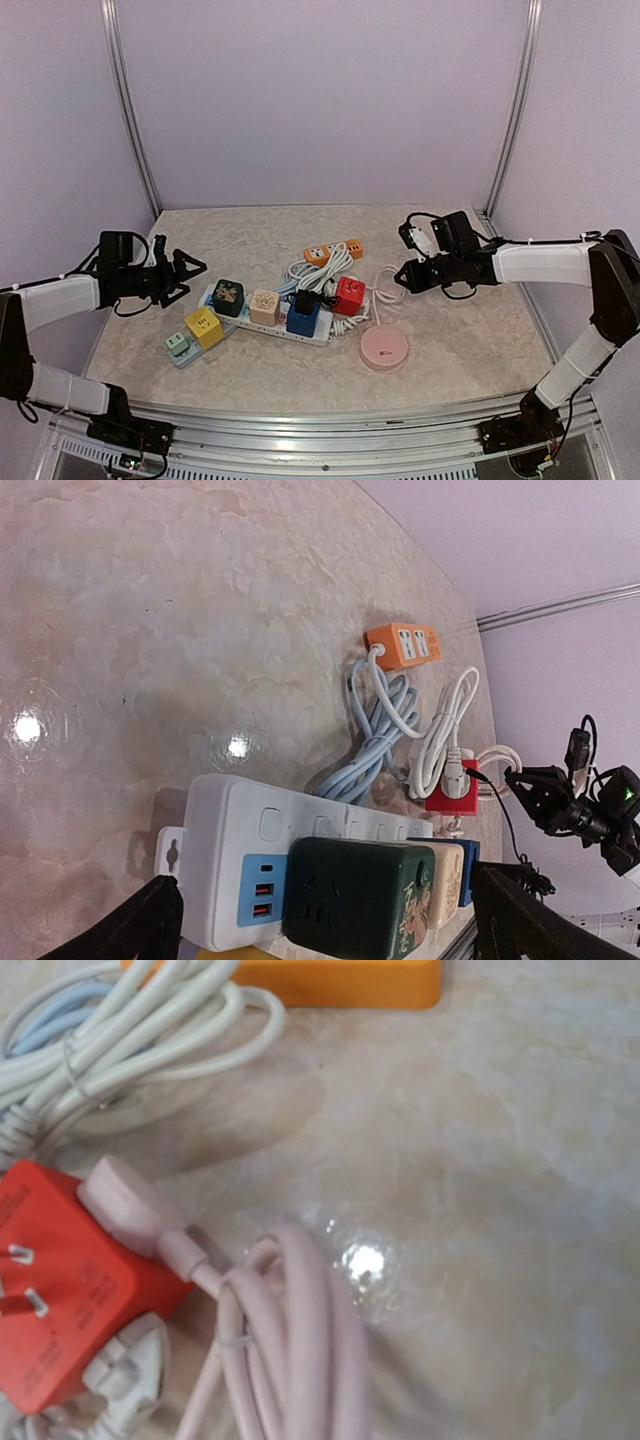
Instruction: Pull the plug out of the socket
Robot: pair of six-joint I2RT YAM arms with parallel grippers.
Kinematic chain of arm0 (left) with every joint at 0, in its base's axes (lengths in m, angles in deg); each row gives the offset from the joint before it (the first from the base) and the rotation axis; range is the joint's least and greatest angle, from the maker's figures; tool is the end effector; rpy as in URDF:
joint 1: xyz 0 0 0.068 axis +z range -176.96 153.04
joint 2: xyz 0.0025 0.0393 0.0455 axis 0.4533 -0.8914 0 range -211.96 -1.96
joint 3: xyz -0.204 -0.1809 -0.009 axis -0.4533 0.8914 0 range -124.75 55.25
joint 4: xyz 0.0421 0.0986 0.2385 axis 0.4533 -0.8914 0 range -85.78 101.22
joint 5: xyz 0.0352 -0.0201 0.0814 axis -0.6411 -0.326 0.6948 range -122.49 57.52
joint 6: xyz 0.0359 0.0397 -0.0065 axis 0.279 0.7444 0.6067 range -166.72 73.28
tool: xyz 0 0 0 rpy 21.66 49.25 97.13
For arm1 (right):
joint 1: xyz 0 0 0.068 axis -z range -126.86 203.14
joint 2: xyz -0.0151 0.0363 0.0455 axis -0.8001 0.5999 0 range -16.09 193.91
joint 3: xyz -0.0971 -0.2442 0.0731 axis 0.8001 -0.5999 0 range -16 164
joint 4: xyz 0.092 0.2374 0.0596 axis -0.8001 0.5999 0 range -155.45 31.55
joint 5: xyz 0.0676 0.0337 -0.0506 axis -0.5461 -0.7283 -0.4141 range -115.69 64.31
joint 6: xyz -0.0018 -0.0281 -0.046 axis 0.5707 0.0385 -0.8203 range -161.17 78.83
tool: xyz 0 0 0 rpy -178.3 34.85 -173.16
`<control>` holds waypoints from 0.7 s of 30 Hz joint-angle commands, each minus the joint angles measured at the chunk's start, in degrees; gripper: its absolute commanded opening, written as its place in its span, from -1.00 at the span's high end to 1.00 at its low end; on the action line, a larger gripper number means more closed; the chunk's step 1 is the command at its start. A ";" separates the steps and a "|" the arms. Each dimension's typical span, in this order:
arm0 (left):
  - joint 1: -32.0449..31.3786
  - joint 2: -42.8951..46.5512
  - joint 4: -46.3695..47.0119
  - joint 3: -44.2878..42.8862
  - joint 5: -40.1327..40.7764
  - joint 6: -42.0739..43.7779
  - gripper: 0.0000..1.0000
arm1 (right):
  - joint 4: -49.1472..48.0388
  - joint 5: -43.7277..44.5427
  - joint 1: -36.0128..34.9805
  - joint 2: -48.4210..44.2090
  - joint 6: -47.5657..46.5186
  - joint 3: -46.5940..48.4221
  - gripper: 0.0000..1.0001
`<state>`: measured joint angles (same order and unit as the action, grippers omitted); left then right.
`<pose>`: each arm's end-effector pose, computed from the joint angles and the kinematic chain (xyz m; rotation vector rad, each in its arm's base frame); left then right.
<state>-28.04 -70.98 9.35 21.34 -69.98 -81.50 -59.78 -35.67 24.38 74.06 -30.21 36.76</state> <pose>0.2418 -0.0262 0.2067 -0.2855 2.2481 -1.0645 0.2876 0.1649 0.2018 -0.4556 2.3290 0.5447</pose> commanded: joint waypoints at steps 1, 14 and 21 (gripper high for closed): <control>0.09 -3.64 1.34 -2.15 -2.63 0.17 -0.96 | -1.30 6.57 2.50 -3.10 1.30 -1.52 1.00; 0.50 -16.10 6.50 -4.99 -7.05 -0.30 -0.54 | -2.00 4.53 2.47 -3.44 2.16 -1.48 1.00; 0.71 -21.50 9.20 -5.95 -8.88 -0.69 -0.46 | -2.25 3.84 2.47 -3.37 2.35 -0.80 1.00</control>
<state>-27.69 -89.95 15.98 16.79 -76.80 -82.27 -60.61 -36.01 24.43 73.15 -28.27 35.58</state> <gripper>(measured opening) 0.741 0.123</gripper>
